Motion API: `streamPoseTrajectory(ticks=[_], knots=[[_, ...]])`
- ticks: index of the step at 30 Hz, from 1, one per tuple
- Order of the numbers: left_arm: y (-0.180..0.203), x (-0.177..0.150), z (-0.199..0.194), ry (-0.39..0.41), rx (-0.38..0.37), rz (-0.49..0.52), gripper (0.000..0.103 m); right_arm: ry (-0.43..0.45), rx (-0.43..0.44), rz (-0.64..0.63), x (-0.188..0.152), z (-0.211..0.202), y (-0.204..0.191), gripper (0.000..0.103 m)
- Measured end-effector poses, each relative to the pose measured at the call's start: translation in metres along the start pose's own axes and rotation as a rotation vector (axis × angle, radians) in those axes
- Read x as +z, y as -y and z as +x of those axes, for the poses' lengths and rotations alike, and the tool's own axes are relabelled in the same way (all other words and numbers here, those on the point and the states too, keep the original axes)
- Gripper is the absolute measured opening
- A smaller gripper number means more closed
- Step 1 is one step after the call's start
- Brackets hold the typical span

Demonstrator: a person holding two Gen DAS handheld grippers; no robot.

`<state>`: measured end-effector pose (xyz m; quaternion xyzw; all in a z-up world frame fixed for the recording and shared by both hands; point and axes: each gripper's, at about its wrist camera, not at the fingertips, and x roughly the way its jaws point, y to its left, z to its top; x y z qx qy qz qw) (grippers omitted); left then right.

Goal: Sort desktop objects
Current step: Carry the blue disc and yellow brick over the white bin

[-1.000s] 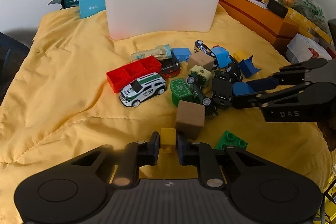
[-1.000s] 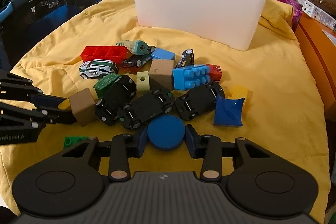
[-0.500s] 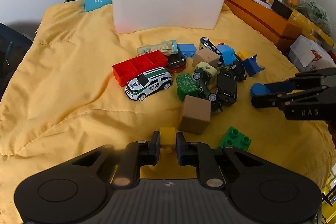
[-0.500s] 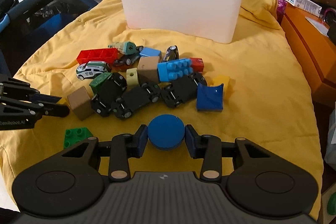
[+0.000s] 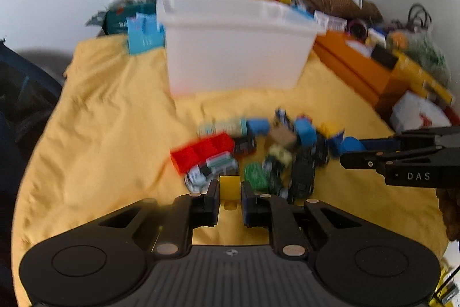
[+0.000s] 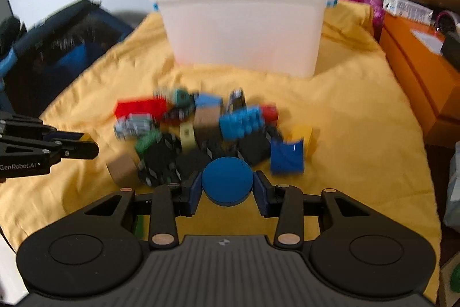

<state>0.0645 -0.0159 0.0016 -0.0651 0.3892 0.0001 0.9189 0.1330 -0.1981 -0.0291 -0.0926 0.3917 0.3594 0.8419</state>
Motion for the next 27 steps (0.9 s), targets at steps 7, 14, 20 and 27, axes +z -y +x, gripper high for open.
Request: streamPoseTrajectory(ticks=[7,14,20,27], knots=[[-0.005,0.037,-0.016,0.061,0.006,-0.047,0.017,0.092,0.017,0.031,0.034,-0.023,0.001,0.042],[-0.009,0.066,-0.022,0.093,0.016,-0.039,0.017,0.150,0.006,0.054,0.064,-0.032,0.001,0.042],[-0.013,0.090,-0.025,0.110,0.030,-0.027,0.017,0.184,-0.002,0.054,0.091,-0.039,0.006,0.042],[-0.016,0.118,-0.021,0.116,0.036,-0.010,0.017,0.207,0.004,0.054,0.117,-0.044,0.013,0.042]])
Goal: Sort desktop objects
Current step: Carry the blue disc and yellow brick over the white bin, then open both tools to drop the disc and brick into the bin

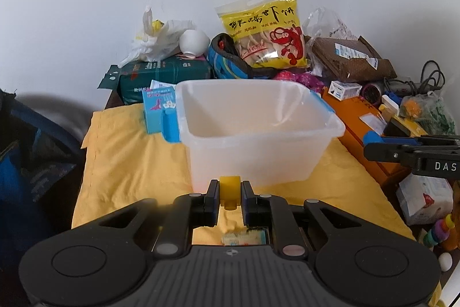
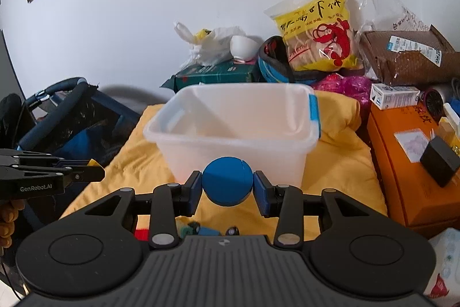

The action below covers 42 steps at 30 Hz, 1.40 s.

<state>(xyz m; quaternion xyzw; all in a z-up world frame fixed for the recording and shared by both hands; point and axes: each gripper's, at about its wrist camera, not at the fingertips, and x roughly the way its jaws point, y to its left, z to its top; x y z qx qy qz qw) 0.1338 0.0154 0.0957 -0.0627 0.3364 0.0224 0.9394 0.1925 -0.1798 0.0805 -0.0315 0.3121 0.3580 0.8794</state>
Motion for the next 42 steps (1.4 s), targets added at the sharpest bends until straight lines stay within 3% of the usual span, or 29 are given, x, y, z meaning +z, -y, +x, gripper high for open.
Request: streamPoseTrajectory(ticks=[10,22,38,39,41,42], knots=[[-0.001,0.051,0.015,0.008,-0.011,-0.010,0.017,0.004,0.012,-0.015,0.044,0.012,0.004,0.042],[-0.007,0.116,0.054,-0.028,-0.018,-0.002,0.017,-0.058,0.032,-0.030,0.106,0.047,0.008,0.042],[-0.005,0.138,0.112,-0.160,-0.003,-0.016,0.018,-0.235,-0.028,-0.011,0.125,0.114,0.033,0.042],[-0.004,0.139,0.115,-0.165,-0.002,-0.015,0.019,-0.242,-0.029,-0.011,0.125,0.116,0.034,0.042],[-0.003,0.139,0.117,-0.165,-0.001,-0.008,0.042,-0.251,-0.033,-0.013,0.125,0.119,0.034,0.044],[-0.002,0.138,0.117,-0.161,0.002,-0.007,0.045,-0.253,-0.042,-0.018,0.125,0.121,0.034,0.047]])
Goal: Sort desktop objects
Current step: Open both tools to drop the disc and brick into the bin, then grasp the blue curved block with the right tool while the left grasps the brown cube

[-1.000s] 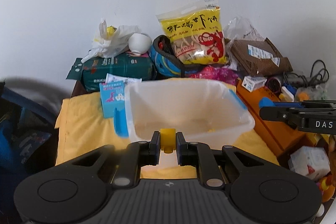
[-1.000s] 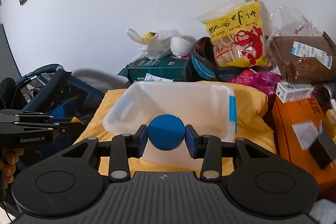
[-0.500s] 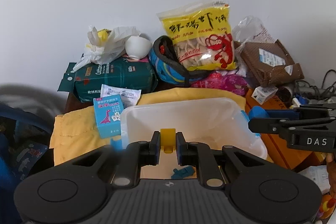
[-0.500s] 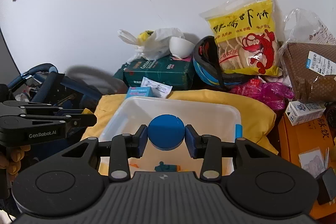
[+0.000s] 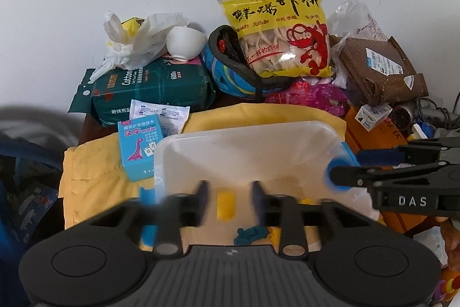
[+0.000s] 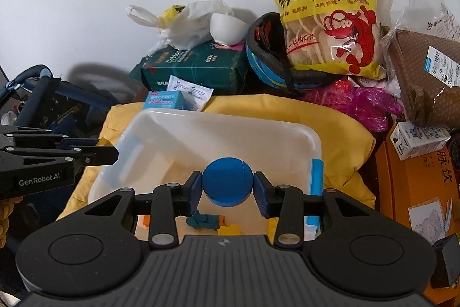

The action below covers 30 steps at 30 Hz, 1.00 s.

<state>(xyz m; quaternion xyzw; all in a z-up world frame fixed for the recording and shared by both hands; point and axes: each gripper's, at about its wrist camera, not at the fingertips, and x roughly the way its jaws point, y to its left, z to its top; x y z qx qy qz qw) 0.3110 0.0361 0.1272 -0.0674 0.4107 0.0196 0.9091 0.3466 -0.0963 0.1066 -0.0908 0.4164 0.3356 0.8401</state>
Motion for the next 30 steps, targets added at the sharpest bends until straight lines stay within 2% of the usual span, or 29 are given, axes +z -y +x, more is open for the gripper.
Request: streamPoseTrajectory(ticks=[1,2,6,10,15,19,22,25,30], knots=[[0.001,-0.001,0.001,0.004,0.004,0.003,0.046,0.001,-0.008,-0.006,0.001,0.001,0.000,0.058],[0.001,-0.002,0.001,0.004,0.007,0.006,0.046,0.007,-0.014,-0.012,0.001,0.001,-0.001,0.060],[-0.004,-0.014,0.002,0.016,0.012,0.004,0.046,0.018,-0.012,-0.019,-0.003,0.002,0.000,0.060],[-0.008,-0.042,-0.013,0.084,0.019,0.027,0.047,0.043,0.007,-0.008,-0.021,-0.006,0.001,0.060],[-0.009,-0.115,-0.040,0.167,0.030,0.055,0.051,0.136,0.001,-0.068,-0.074,-0.030,-0.007,0.062],[-0.007,-0.183,-0.051,0.158,0.052,0.044,0.051,0.181,-0.031,-0.094,-0.137,-0.042,-0.009,0.065],[-0.003,-0.227,-0.055,0.134,0.062,0.024,0.051,0.153,-0.064,-0.114,-0.185,-0.038,-0.011,0.065],[0.004,-0.261,-0.054,0.095,0.051,0.000,0.051,0.083,-0.084,-0.081,-0.222,-0.027,-0.009,0.065],[0.023,-0.289,-0.045,0.037,-0.010,0.030,0.051,0.012,-0.105,-0.051,-0.255,-0.013,-0.011,0.064]])
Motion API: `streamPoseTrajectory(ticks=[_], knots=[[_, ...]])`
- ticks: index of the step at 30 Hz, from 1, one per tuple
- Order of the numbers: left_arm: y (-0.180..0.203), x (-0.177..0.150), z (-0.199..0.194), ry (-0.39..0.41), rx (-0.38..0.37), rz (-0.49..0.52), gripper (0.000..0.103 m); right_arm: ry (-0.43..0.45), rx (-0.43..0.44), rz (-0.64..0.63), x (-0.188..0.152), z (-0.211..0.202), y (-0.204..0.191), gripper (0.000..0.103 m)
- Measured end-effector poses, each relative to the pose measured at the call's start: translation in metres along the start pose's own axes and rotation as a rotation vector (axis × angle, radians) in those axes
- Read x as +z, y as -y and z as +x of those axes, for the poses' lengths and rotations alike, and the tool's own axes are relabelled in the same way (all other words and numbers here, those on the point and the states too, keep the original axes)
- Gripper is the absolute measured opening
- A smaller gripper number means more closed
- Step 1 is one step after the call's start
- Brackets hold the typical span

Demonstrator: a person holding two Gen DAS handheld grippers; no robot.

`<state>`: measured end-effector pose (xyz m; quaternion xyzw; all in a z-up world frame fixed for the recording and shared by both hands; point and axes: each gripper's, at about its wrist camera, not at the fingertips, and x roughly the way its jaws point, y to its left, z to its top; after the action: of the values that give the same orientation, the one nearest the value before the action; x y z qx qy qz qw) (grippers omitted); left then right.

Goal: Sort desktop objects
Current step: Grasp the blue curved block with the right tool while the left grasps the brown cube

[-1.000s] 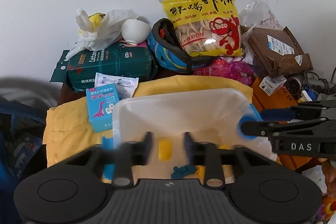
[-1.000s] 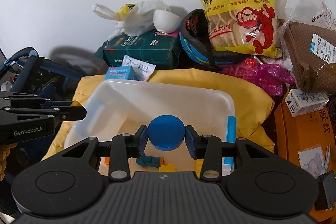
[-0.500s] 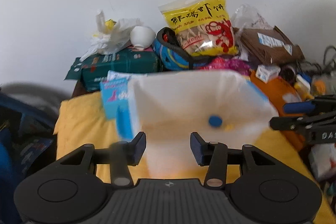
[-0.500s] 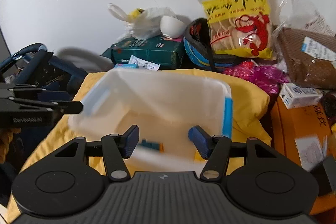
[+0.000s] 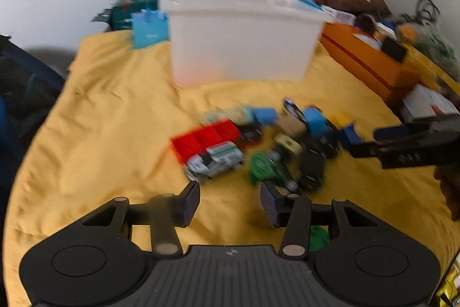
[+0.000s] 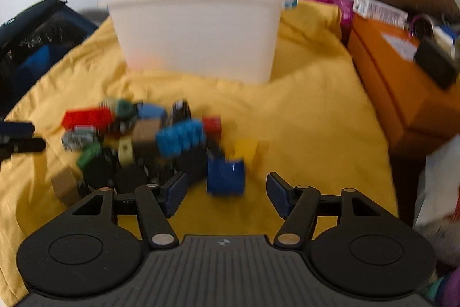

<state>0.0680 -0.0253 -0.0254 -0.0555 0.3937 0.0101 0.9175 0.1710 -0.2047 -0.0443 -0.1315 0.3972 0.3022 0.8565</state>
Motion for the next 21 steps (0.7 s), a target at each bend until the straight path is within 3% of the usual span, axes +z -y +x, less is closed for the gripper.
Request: streamPoseTrajectory(ticks=[10,16,21], knots=[[0.018,-0.011,0.017,-0.022,-0.061,0.013,0.053,-0.009,-0.024,-0.016,-0.012,0.011,-0.003,0.062],[0.023,-0.010,0.008,-0.012,-0.073,0.013,0.052,-0.008,-0.028,-0.032,-0.007,0.020,-0.004,0.054],[0.025,-0.015,0.017,-0.052,-0.052,0.028,0.052,-0.025,-0.013,-0.044,-0.005,0.026,-0.004,0.042]])
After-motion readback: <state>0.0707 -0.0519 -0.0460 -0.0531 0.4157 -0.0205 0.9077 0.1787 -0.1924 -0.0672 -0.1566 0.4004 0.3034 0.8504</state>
